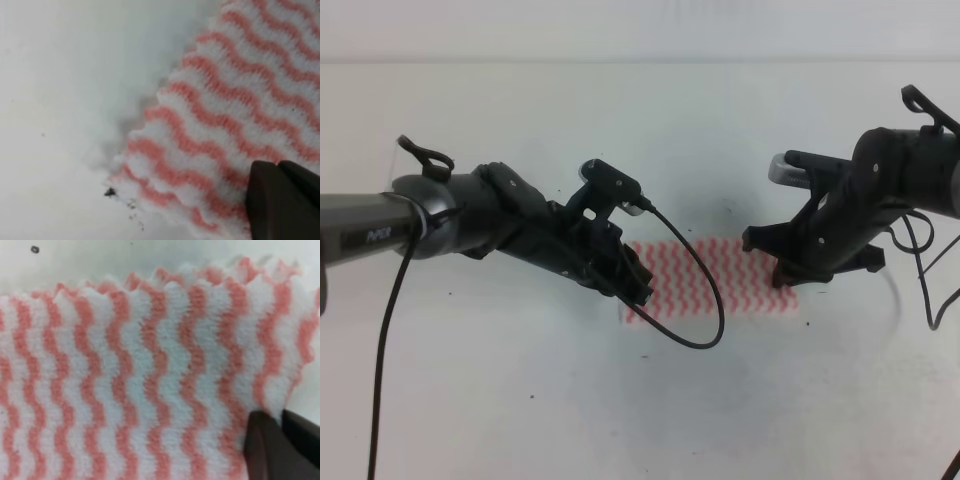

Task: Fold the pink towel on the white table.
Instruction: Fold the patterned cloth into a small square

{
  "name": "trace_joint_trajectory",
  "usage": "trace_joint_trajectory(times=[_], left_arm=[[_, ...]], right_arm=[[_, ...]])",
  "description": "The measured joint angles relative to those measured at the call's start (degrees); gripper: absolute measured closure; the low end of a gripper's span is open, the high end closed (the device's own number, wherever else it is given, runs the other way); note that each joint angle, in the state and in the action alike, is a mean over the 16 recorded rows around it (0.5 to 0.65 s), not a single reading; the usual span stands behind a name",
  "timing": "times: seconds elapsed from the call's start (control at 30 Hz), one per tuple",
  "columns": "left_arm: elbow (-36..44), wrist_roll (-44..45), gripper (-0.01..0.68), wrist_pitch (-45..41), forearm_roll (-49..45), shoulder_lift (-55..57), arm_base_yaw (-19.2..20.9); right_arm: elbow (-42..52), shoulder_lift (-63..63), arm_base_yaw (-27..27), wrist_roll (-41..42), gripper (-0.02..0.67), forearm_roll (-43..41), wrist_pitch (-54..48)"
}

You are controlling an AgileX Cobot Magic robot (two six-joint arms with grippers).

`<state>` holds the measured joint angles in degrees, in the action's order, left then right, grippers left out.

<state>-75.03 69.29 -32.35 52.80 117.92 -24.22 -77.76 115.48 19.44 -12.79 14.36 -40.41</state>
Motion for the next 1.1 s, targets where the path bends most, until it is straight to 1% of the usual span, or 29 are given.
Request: trace_joint_trajectory(times=[0.17,0.53,1.1], left_arm=[[0.0,0.0,0.678,-0.1,-0.2,0.0,0.0],[0.0,0.0,0.677,-0.2,-0.2,0.0,0.0],[0.0,0.1,0.678,-0.3,0.1,-0.1,0.0]], right_arm=[[0.2,-1.0,0.0,0.9,0.661,1.4,0.5],[0.5,-5.6,0.0,3.3,0.664,4.7,2.7],[0.5,-7.3,0.4,11.0,0.664,14.3,4.8]])
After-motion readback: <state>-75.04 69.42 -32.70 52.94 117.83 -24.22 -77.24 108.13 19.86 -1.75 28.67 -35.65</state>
